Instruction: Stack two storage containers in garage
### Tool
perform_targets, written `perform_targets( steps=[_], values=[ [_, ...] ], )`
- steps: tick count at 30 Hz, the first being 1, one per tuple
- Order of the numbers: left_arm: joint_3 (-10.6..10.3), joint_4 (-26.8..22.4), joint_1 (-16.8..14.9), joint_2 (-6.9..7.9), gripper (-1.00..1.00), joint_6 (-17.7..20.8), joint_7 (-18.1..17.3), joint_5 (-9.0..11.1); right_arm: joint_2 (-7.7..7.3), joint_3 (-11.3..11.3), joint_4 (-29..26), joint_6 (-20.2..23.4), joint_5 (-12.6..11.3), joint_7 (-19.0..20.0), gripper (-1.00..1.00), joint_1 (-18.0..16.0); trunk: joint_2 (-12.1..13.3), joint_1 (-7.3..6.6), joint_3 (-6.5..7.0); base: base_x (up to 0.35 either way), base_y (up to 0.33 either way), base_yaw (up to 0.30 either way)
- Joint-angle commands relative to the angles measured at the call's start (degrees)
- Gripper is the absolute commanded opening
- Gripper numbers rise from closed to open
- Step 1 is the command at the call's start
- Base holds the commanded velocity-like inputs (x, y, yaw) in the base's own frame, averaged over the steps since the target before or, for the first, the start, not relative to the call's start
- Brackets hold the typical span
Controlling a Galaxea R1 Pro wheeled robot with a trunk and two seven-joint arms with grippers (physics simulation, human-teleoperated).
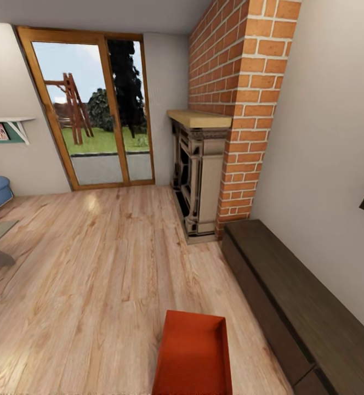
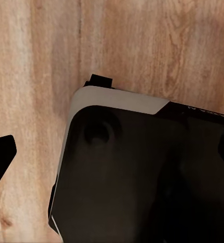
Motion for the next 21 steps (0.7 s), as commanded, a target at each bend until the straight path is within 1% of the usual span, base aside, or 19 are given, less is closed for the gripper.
perform_targets(
  steps=[1, 9, 21],
  values=[
    [-0.38, 0.05, -0.04, 0.00, 1.00, -0.17, 0.05, 0.41, 0.00, 0.02, 0.18, -0.34, 0.03, -0.03, 1.00, -0.08, -0.05, 0.00, -0.16, 0.000, 0.000, 0.064],
    [-0.38, 0.05, -0.04, 0.00, 1.00, -0.17, 0.05, 0.41, -0.02, -0.06, 0.18, -0.43, -0.27, -0.05, 1.00, -0.09, -0.05, 0.00, -0.89, 0.000, 0.000, 0.010],
    [-0.38, 0.05, -0.04, 0.00, 1.00, -0.17, 0.05, 0.41, -0.01, -0.07, 0.18, -0.36, -0.13, -0.05, 1.00, -0.07, -0.05, 0.00, -2.00, 0.000, 0.000, -0.003]
  ],
)
